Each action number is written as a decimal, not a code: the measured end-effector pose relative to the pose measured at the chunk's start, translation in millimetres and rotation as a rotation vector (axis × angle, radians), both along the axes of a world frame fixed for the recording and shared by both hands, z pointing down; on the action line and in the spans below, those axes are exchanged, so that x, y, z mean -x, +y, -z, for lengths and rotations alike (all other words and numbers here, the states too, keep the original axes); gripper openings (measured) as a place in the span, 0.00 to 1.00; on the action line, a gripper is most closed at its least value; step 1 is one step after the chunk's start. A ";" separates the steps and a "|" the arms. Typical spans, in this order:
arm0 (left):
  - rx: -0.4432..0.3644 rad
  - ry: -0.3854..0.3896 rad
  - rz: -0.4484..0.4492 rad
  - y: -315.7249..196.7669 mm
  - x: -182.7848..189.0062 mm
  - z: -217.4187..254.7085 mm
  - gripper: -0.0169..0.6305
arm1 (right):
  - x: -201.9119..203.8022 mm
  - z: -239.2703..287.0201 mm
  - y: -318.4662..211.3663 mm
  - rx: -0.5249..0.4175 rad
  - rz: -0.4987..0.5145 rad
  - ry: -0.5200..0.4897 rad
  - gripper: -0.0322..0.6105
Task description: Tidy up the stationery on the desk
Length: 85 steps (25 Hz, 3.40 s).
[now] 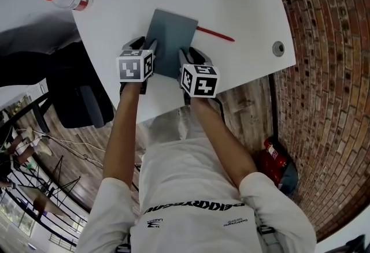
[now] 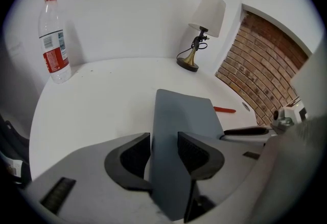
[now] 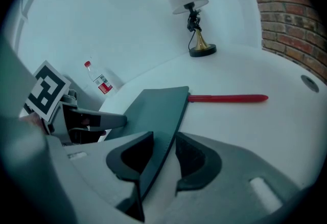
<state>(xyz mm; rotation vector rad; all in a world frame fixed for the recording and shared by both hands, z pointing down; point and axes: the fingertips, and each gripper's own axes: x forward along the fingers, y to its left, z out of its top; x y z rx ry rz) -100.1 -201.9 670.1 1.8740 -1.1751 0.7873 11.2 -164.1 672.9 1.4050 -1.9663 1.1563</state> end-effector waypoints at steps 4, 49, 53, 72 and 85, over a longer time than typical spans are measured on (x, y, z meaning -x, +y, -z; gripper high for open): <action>0.016 0.044 0.017 0.5 -1.2 -1.6 0.28 | 0.7 -0.6 -0.4 0.005 0.012 0.000 0.23; 0.047 0.026 0.317 59.5 -53.2 4.5 0.27 | -47.5 4.3 -16.6 -0.037 0.445 0.098 0.22; 0.045 0.021 0.323 60.5 -52.4 4.9 0.27 | -46.6 4.7 -16.9 -0.034 0.446 0.082 0.21; 0.010 0.006 0.292 55.9 -51.3 16.8 0.27 | -48.3 10.6 -19.5 -0.044 0.463 0.104 0.22; -0.157 -0.011 0.267 50.0 -58.1 66.4 0.07 | -76.4 34.5 -42.5 -0.126 0.530 0.199 0.22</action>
